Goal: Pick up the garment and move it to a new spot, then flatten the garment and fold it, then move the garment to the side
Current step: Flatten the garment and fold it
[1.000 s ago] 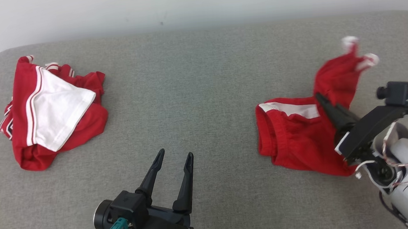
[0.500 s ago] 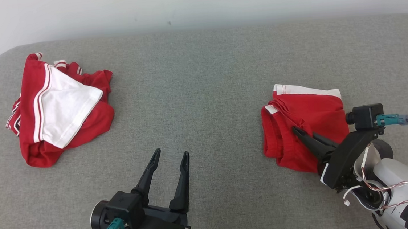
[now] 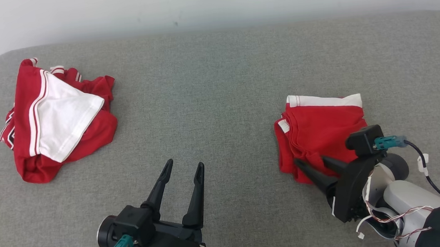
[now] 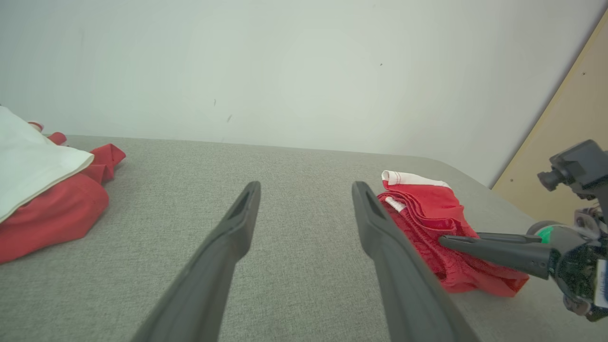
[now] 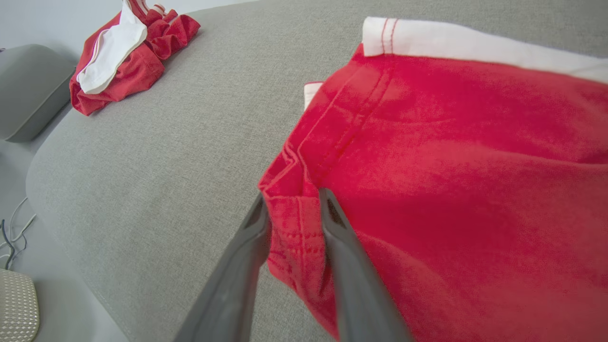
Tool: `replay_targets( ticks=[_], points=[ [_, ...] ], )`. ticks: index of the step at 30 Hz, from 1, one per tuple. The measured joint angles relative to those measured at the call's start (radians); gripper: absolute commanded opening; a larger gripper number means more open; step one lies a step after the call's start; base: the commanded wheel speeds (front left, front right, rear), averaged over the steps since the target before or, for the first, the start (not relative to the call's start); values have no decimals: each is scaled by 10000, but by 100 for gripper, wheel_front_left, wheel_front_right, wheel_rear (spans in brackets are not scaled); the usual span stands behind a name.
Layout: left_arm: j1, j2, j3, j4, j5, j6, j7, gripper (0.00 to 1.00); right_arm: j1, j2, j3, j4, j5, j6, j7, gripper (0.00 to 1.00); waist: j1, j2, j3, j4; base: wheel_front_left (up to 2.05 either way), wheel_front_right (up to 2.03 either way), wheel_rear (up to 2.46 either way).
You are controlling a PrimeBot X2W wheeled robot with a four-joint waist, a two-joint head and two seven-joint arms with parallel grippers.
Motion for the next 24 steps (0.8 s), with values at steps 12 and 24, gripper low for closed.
replay_targets(
  ticks=[12, 24],
  points=[
    [110, 21, 150, 12, 0, 0, 0, 100, 172, 146, 489, -970, -976, -176, -813, 100, 0, 0, -198, -415, 0, 0, 0],
    [425, 48, 84, -35, 17, -2, 2, 100, 1122, -493, -1306, -1298, 67, -1106, -2180, 100, 0, 0, -453, -973, 0, 0, 0]
  ],
)
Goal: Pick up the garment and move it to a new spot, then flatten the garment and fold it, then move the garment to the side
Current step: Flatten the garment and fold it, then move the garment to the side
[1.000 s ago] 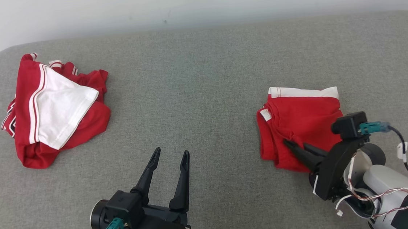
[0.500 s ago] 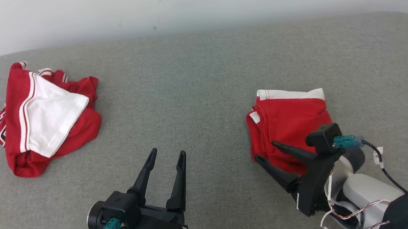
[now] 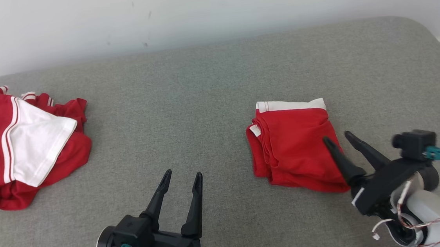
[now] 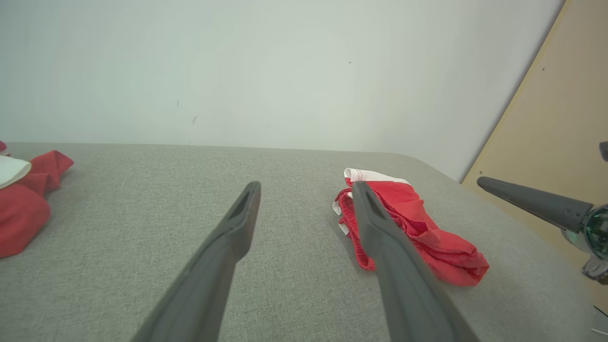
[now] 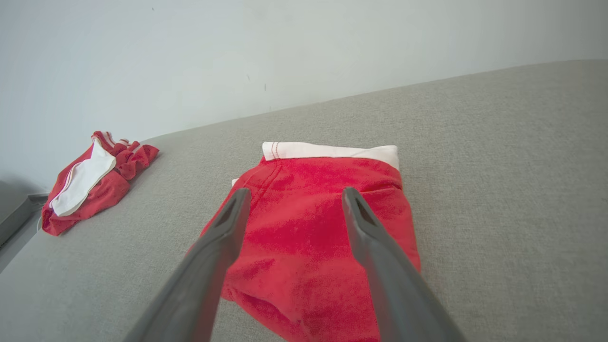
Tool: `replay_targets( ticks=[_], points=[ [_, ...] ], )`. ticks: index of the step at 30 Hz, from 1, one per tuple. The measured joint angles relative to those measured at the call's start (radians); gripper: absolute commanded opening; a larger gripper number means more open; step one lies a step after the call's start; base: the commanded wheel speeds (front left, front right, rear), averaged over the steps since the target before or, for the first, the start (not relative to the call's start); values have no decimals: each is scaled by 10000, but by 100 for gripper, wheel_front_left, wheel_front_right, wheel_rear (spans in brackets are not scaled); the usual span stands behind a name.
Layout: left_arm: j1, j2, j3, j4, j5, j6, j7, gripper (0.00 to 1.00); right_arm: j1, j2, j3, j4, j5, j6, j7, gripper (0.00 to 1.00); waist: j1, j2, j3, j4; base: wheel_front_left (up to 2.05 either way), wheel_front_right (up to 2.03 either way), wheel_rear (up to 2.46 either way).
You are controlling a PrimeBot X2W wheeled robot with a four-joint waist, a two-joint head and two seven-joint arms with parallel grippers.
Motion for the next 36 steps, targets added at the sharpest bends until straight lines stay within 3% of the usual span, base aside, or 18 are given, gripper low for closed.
replay_targets(
  ticks=[8, 20, 36],
  points=[
    [-4, 6, -169, -81, 59, -12, 0, 100, 1322, 359, -1639, 700, 2821, 79, -410, 100, 0, 0, 120, -95, 0, 0, 0],
    [-46, 21, -205, -100, 123, -13, 0, 100, 1704, 1467, -2610, 1595, 5459, 520, 408, 100, 1, 0, 416, 30, 0, 0, 0],
    [-400, -31, -405, -58, 134, -104, 13, 100, 1086, 1950, -3127, 2677, 6688, 685, 1465, 100, 1, 0, 782, 497, 0, 0, 0]
  ],
)
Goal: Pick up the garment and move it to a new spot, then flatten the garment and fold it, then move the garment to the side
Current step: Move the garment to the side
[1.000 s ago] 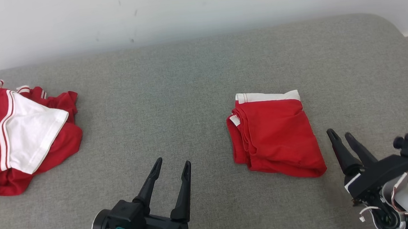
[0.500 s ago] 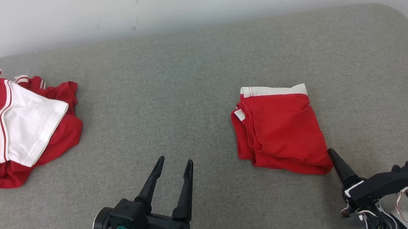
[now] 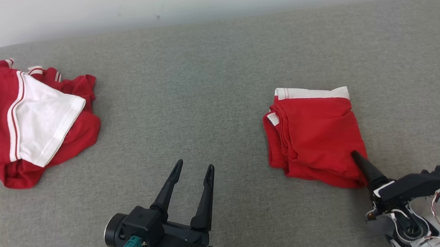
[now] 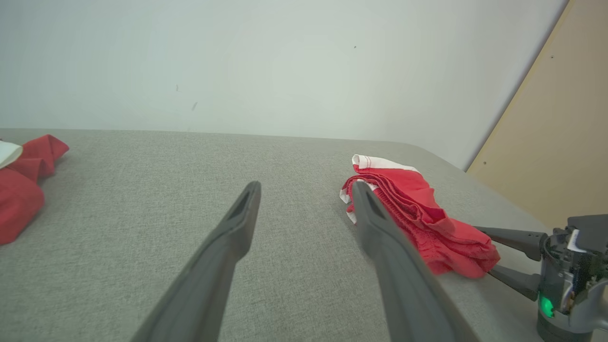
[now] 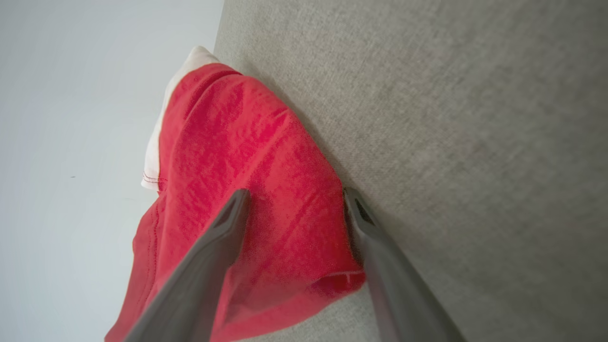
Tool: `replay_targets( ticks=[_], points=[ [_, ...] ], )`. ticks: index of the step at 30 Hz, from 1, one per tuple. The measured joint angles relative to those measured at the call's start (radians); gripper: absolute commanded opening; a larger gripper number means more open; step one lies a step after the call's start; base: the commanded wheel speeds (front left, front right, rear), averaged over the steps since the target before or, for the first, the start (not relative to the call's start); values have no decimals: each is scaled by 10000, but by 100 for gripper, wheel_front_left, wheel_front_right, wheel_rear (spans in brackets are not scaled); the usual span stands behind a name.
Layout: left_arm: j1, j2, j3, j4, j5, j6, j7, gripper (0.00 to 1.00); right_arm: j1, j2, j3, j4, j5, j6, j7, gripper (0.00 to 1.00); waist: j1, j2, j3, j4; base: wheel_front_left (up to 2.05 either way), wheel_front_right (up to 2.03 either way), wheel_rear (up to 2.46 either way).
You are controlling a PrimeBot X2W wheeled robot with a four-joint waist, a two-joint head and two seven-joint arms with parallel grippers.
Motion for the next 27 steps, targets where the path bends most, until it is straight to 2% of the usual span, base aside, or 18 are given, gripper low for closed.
replay_targets(
  ticks=[6, 9, 10, 12, 16, 27],
  points=[
    [-81, -10, 19, 29, 0, 0, 0, 100, -527, 182, -86, 290, 90, 46, 236, 100, 0, 0, 127, 246, 0, 0, 0],
    [-84, -10, 96, 38, 0, 4, 0, 100, -800, 267, -102, 462, 121, 82, 247, 38, 0, 0, 187, 337, 0, 0, 0],
    [-84, -6, 123, 42, 0, 4, 0, 100, -901, 291, -88, 539, 105, 84, 244, 31, 0, 0, 202, 355, 0, 0, 0],
    [-86, -8, 136, 48, 0, 4, 0, 100, -1044, 305, -77, 639, 6, 102, 230, 0, 0, 0, 220, 380, 0, 0, 0],
    [-86, 8, 209, 50, 0, 15, 0, 100, -1146, 303, -59, 663, -58, 259, 217, 0, 0, 0, 225, 379, 0, 0, 0],
    [-64, 130, 449, 31, -2, 35, -2, 100, -1268, 92, -56, 451, -391, 353, -21, 0, 0, 0, 166, -123, 0, 0, 0]
  ],
)
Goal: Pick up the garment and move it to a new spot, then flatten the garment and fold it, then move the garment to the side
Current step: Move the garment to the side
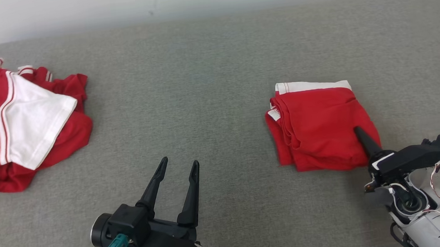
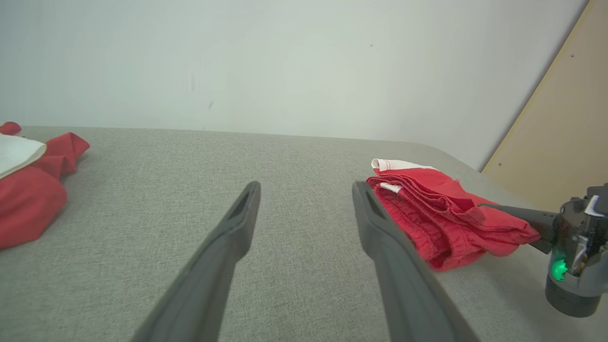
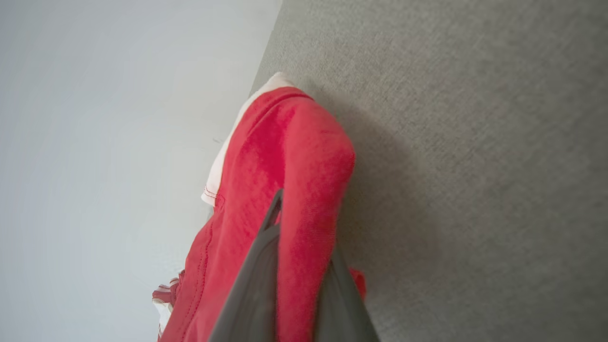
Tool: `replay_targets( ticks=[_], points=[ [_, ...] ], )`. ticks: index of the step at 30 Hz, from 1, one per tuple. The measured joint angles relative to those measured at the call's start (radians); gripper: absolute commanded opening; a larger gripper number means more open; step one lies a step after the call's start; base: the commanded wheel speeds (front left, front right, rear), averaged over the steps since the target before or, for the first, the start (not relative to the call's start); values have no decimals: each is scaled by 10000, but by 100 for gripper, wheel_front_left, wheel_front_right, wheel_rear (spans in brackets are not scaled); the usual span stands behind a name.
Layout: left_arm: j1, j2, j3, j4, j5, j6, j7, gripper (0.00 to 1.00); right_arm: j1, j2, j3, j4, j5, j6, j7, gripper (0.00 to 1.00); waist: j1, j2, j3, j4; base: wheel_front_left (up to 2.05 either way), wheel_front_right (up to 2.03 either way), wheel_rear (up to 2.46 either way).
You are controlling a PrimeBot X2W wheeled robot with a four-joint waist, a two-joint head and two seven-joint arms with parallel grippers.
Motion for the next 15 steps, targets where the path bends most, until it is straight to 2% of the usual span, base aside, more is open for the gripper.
replay_targets(
  ticks=[9, 15],
  points=[
    [43, 38, 56, -157, 0, 73, 0, 100, -83, -754, -282, -631, -359, 27, -376, 0, 0, 0, -90, -616, 0, 0, 0],
    [41, 31, 21, -489, 2, 82, -4, 100, -996, -1356, -441, -949, -709, 29, -418, 0, -2, 0, 54, -921, 0, 0, 0]
  ],
)
